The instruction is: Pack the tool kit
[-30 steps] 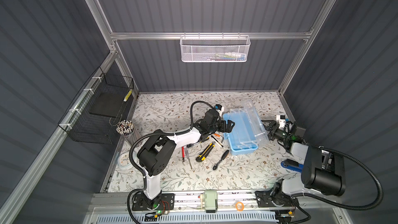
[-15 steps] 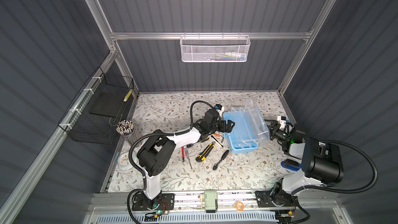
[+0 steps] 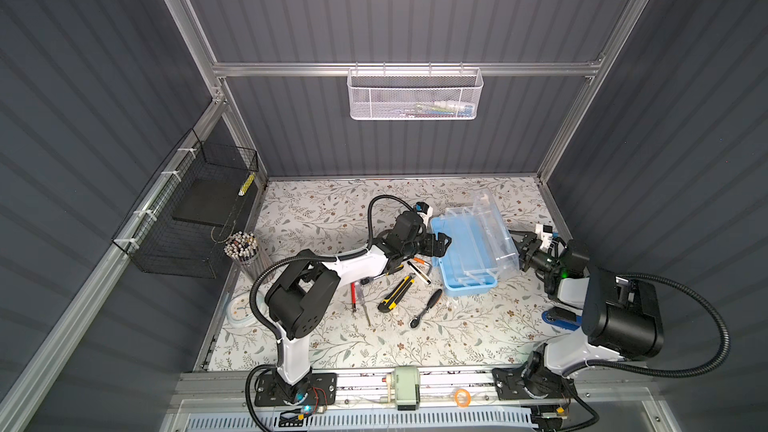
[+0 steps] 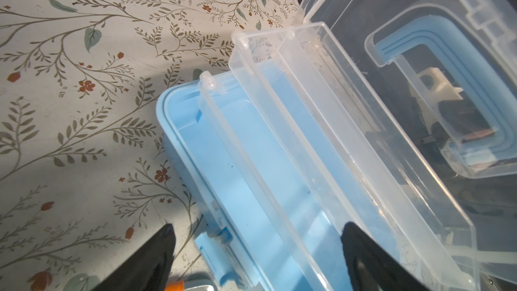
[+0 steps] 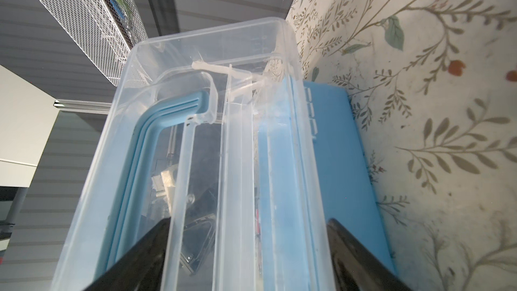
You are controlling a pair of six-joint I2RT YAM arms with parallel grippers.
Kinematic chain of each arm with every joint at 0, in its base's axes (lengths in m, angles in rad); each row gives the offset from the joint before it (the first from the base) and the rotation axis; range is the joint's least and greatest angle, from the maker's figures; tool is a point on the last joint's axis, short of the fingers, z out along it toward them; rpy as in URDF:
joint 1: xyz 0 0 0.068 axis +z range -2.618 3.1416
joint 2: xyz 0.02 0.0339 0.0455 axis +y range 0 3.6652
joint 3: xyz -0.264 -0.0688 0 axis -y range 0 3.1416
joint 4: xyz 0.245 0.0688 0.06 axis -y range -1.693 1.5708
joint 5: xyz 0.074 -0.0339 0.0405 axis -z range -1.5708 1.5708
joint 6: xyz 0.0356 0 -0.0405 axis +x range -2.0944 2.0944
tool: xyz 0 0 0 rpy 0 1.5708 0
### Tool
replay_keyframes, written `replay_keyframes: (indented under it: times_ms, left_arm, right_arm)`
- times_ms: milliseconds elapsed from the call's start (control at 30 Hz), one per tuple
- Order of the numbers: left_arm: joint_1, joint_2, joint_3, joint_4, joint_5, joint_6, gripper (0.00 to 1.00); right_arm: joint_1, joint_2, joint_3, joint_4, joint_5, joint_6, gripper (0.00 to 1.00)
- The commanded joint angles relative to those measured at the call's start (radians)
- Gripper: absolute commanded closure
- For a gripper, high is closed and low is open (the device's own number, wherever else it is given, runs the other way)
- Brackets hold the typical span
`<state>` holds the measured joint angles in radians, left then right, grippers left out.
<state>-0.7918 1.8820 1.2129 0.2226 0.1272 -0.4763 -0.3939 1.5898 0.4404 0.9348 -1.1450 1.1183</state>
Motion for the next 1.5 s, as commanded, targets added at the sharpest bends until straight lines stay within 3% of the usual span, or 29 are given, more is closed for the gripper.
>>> replay_keyframes:
  times_ms: [0, 200, 367, 700, 1467]
  left_arm:
    - [0.005, -0.002, 0.033, -0.031, 0.011, 0.02, 0.08]
    - [0.005, -0.035, 0.022, 0.019, 0.067, -0.021, 0.13]
    - [0.005, -0.016, 0.088, -0.086, 0.067, -0.023, 0.28]
    - [0.003, 0.048, 0.153, -0.172, 0.069, -0.083, 0.46]
    - [0.0, 0.145, 0.235, -0.181, 0.129, -0.156, 0.57]
  right_arm:
    - [-0.002, 0.012, -0.017, 0.101, -0.009, 0.056, 0.16]
    - [-0.001, 0.028, -0.024, 0.182, -0.014, 0.11, 0.16]
    - [-0.002, 0.055, -0.029, 0.261, -0.016, 0.159, 0.17]
    - [-0.002, 0.09, -0.04, 0.346, -0.02, 0.198, 0.18]
    - [0.0, 0.078, -0.045, 0.312, -0.008, 0.172, 0.18]
